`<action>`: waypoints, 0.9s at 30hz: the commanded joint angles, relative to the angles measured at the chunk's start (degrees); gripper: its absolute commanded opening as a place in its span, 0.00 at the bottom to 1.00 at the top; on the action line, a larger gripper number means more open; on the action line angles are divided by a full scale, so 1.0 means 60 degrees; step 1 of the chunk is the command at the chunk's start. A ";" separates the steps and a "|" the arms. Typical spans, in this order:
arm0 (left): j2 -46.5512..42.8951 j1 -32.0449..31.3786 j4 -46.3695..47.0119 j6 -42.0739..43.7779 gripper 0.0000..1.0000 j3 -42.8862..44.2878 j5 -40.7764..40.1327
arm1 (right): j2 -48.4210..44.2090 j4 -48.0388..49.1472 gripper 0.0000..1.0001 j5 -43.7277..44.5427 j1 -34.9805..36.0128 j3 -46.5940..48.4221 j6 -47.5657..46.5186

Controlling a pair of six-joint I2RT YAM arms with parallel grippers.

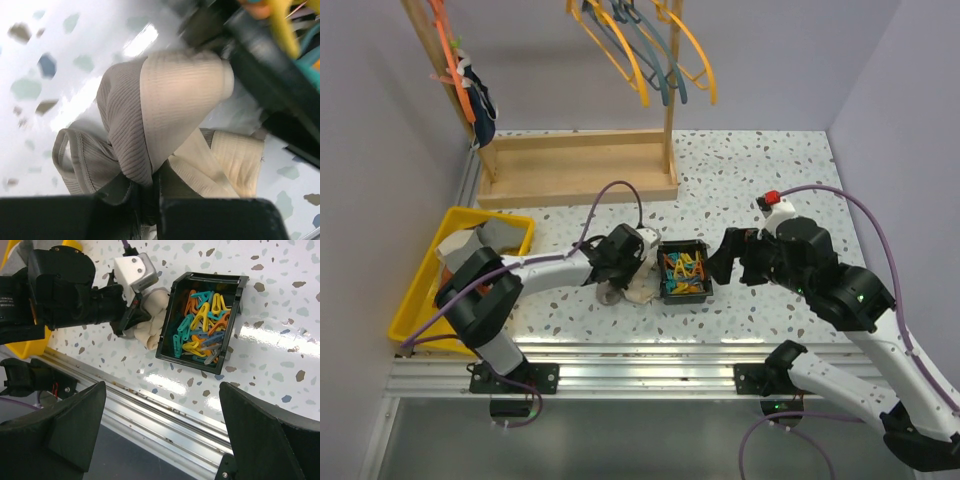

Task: Remove the underwear clipped to the hanger
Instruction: Pick up the underwear from the center of the board, then place the underwear in the bin.

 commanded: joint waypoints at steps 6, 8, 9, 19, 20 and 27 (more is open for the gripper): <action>-0.3328 0.2293 -0.3704 -0.2501 0.00 0.0624 -0.1834 | 0.0151 0.0456 0.98 -0.0353 -0.0026 0.0163 0.0150; -0.3724 0.3505 -0.4495 -0.2634 0.00 0.1590 -0.1864 | 0.0253 0.0646 0.98 -0.0529 -0.0012 0.0163 0.0165; -0.3827 0.3905 -0.5093 -0.2605 0.00 0.1898 -0.1834 | 0.0312 0.0690 0.98 -0.0544 -0.0012 0.0177 0.0165; -0.4486 0.8799 -0.6109 -0.1944 0.00 0.2064 -0.1600 | 0.0869 0.1319 0.98 -0.1393 -0.0026 0.0236 -0.0157; -0.4517 0.9265 -0.6110 -0.2134 0.00 0.1932 -0.1600 | 0.0913 0.1378 0.98 -0.1495 -0.0026 0.0236 -0.0186; -0.4004 1.1128 -0.6315 -0.2940 0.00 0.0832 -0.1555 | 0.1498 0.1964 0.98 -0.2681 -0.0026 0.0031 -0.0523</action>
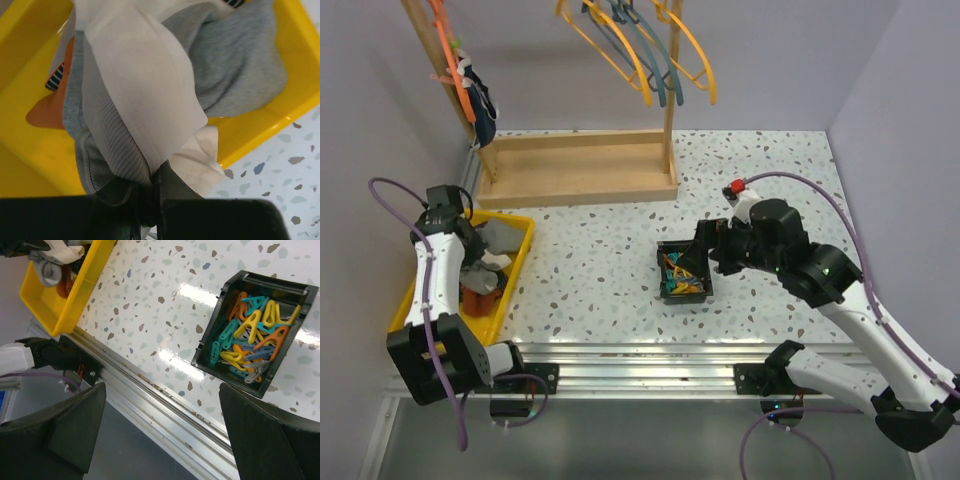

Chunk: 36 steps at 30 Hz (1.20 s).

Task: Remove the underwear clipped to the hanger
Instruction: Place the underwear in the bin.

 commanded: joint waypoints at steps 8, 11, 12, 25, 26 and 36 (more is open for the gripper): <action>0.0687 0.2276 0.0287 -0.1535 0.00 -0.2375 0.1410 | 0.0324 0.1287 0.98 -0.1842 -0.0026 -0.0514 -0.0407; 0.0761 0.2379 0.0216 -0.1975 0.00 -0.2539 0.1613 | 0.0163 0.1316 0.98 -0.2120 -0.0026 -0.0690 -0.0422; 0.0644 0.2408 0.0216 -0.2092 0.00 -0.2553 0.1731 | 0.0118 0.1374 0.98 -0.2150 -0.0026 -0.0734 -0.0422; -0.1642 0.1662 -0.1876 -0.2430 0.72 -0.0476 0.1265 | 0.0073 0.1535 0.98 -0.2531 -0.0026 -0.0808 -0.0554; -0.1772 0.1618 -0.1922 -0.2459 0.78 -0.0067 0.0930 | 0.0117 0.1536 0.98 -0.2560 -0.0026 -0.0779 -0.0554; -0.2374 0.1047 -0.1208 -0.2240 0.92 0.1240 0.2665 | 0.0615 0.1638 0.98 -0.2326 -0.0012 -0.0076 -0.0437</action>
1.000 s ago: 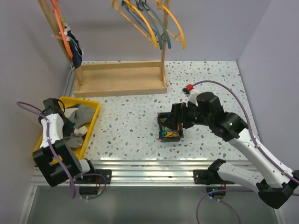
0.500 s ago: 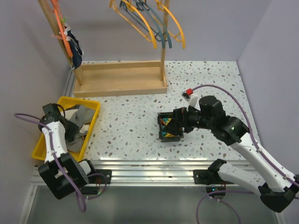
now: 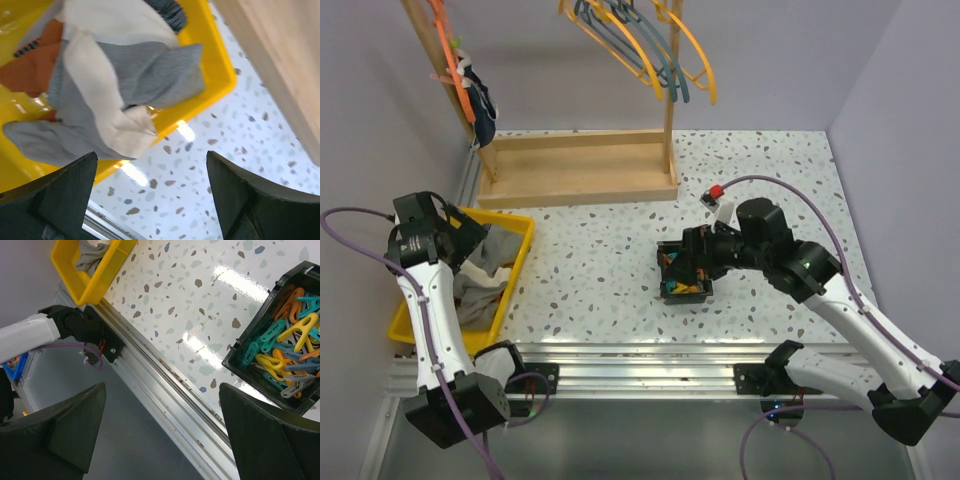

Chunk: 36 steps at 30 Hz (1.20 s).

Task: Remove the underwear clipped to the hanger
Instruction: Place the underwear in the bin, then pick up the hanger from the clothesline.

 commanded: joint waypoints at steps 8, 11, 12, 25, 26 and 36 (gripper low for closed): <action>-0.0043 -0.1301 0.1690 0.0307 1.00 0.2352 0.3981 | 0.1273 0.0513 0.98 -0.0547 -0.0026 0.2274 0.0034; 0.0453 -0.1740 0.1238 0.0760 1.00 0.3873 0.2932 | 0.1873 0.0455 0.98 -0.0868 -0.0026 0.2831 0.0005; 0.0630 -0.2032 0.0903 0.1066 1.00 0.4301 0.2592 | 0.2107 0.0310 0.98 -0.0986 -0.0012 0.2934 0.0005; 0.3985 -0.3177 0.0165 0.1948 1.00 0.8143 -0.2566 | 0.2212 0.0367 0.98 -0.0577 0.0106 0.2700 0.0166; 0.4146 -0.3177 0.0341 0.1934 1.00 0.8201 -0.2712 | 0.2183 0.0338 0.98 -0.0519 0.0120 0.2686 0.0122; 0.5084 -0.3192 0.2202 0.2548 1.00 0.8333 -0.2817 | 0.2109 0.0235 0.98 -0.0372 0.0120 0.2525 -0.0025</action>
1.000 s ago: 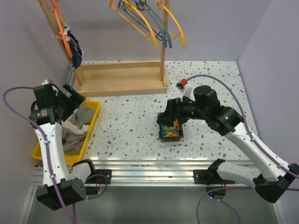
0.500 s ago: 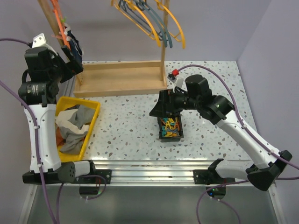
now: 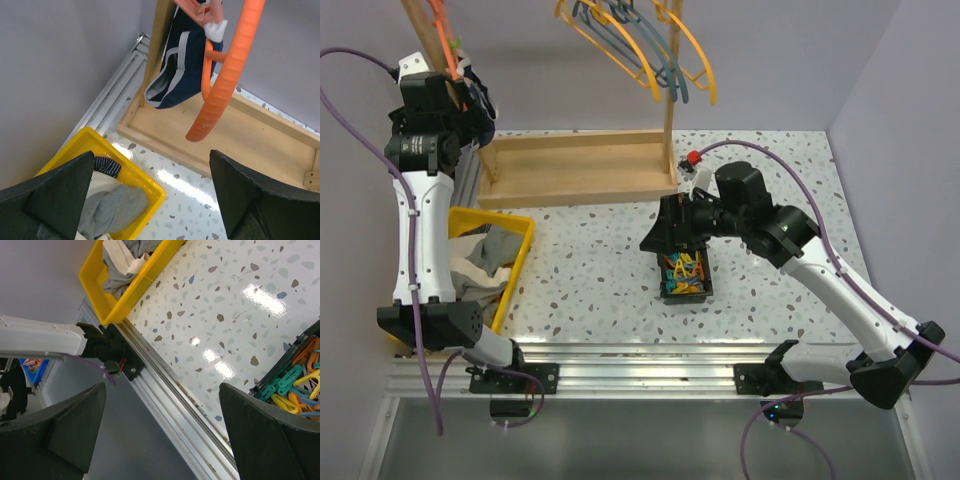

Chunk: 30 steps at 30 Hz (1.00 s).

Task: Remove the underwear clipped to the hanger
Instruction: Pick up the hanger from the clothesline.

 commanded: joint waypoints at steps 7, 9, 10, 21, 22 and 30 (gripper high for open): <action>0.1377 -0.0037 0.1338 0.0612 0.95 0.1057 0.0499 | -0.0237 0.0012 0.98 0.0091 0.0018 -0.0077 -0.0189; 0.1568 -0.0066 0.1338 0.0612 0.85 0.1219 0.0397 | -0.0237 0.0013 0.98 0.0076 0.0033 -0.0033 -0.0218; 0.1758 -0.0066 0.1323 0.0583 0.80 0.1437 0.0353 | -0.0222 0.0027 0.98 0.0047 0.0033 -0.0033 -0.0247; 0.1556 -0.0651 0.1660 0.0963 0.00 0.2040 -0.0028 | -0.0105 0.0393 0.98 -0.0099 0.0033 -0.0296 -0.0218; 0.1511 -0.0696 0.1704 0.1021 0.00 0.2040 -0.0028 | -0.0076 0.0393 0.98 -0.0128 0.0033 -0.0282 -0.0218; 0.0954 -0.1443 0.2158 0.2120 0.00 0.1835 -0.0334 | 0.0334 0.0408 0.98 -0.0363 0.0033 -0.0092 -0.0379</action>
